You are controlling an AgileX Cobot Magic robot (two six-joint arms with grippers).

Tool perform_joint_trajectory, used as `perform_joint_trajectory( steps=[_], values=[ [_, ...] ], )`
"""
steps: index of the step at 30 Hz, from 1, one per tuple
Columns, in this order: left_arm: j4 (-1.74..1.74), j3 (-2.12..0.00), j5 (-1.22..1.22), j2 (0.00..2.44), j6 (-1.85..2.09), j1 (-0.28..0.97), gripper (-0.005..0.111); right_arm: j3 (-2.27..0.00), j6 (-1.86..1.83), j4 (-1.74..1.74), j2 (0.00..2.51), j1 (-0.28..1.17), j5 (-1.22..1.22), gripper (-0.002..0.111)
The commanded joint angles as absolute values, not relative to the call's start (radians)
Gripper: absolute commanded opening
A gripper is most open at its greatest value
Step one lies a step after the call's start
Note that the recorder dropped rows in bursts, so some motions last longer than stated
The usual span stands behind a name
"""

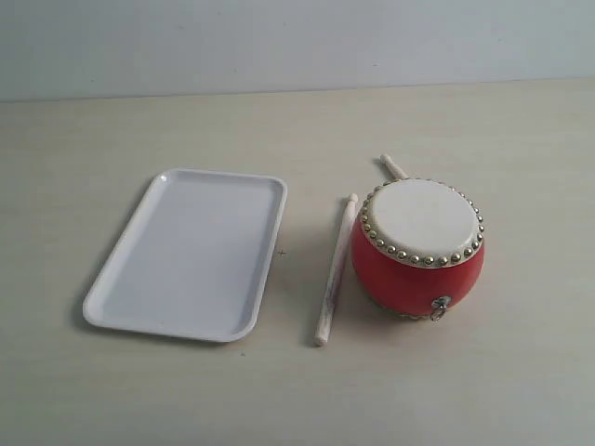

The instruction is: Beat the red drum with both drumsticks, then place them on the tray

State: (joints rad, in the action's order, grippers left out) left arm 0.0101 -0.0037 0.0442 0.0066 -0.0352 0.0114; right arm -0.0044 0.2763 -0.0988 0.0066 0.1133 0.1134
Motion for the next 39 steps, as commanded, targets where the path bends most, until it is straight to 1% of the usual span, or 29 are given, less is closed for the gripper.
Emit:
perform_joint_trajectory(
  steps=[1, 27, 30, 36, 39],
  values=[
    [0.01, 0.0, 0.042, 0.0, -0.035, 0.01, 0.0, 0.0, 0.274, -0.097, 0.0, 0.111, 0.107, 0.0],
    [0.012, 0.0, 0.06, 0.0, -0.046, 0.01, 0.0, 0.0, 0.274, -0.097, 0.0, 0.111, 0.107, 0.0],
    [0.034, 0.0, 0.112, 0.0, -0.231, 0.01, 0.0, 0.0, 0.274, -0.097, 0.0, 0.111, 0.107, 0.0],
    [0.036, 0.0, 0.173, 0.0, -0.302, 0.01, 0.0, 0.0, 0.274, -0.097, 0.0, 0.111, 0.107, 0.0],
    [0.038, 0.0, 0.242, 0.0, -0.551, 0.01, 0.0, 0.0, 0.274, -0.097, 0.0, 0.111, 0.107, 0.0]
  ],
)
